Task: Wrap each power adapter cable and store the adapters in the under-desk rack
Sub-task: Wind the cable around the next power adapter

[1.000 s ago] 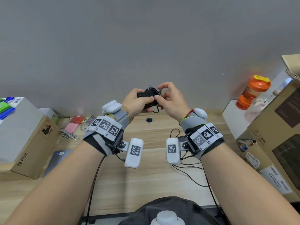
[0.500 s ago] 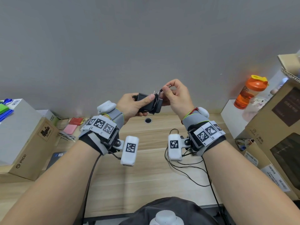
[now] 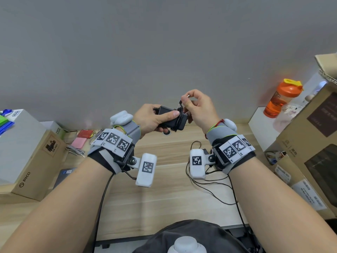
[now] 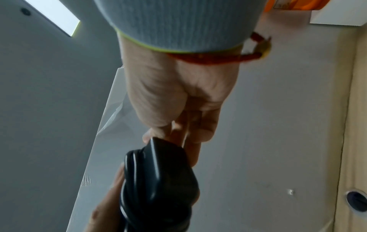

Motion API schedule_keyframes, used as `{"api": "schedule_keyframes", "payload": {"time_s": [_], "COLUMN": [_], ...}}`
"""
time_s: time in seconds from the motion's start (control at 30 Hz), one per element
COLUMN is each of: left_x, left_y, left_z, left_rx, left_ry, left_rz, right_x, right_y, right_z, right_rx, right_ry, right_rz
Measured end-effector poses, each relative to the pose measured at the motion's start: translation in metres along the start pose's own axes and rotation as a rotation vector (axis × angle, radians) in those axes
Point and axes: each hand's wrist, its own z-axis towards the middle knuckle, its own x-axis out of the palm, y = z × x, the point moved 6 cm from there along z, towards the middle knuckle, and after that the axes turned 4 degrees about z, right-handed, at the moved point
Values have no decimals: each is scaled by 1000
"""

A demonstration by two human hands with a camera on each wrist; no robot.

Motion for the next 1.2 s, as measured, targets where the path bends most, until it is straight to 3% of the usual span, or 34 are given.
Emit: {"api": "schedule_keyframes", "payload": {"time_s": [0.2, 0.47, 0.63, 0.73, 1.0, 1.2], "left_x": [3, 34, 64, 90, 176, 225], "left_y": [2, 35, 61, 82, 138, 162], "left_z": [4, 20, 31, 36, 42, 29], "left_rx": [-2, -57, -120, -163, -278, -413], "left_ry": [26, 77, 135, 208, 382, 404], "left_rz": [-103, -208, -216, -237, -249, -276], "right_x": [16, -4, -30, -42, -77, -108], "right_y": [-21, -44, -70, -88, -140, -172], "right_z": [-15, -34, -55, -71, -131, -172], "right_rx": [320, 337, 360, 380, 628, 723], "right_ry": [218, 63, -167, -193, -248, -196], "right_rz": [234, 351, 282, 203, 201, 206]}}
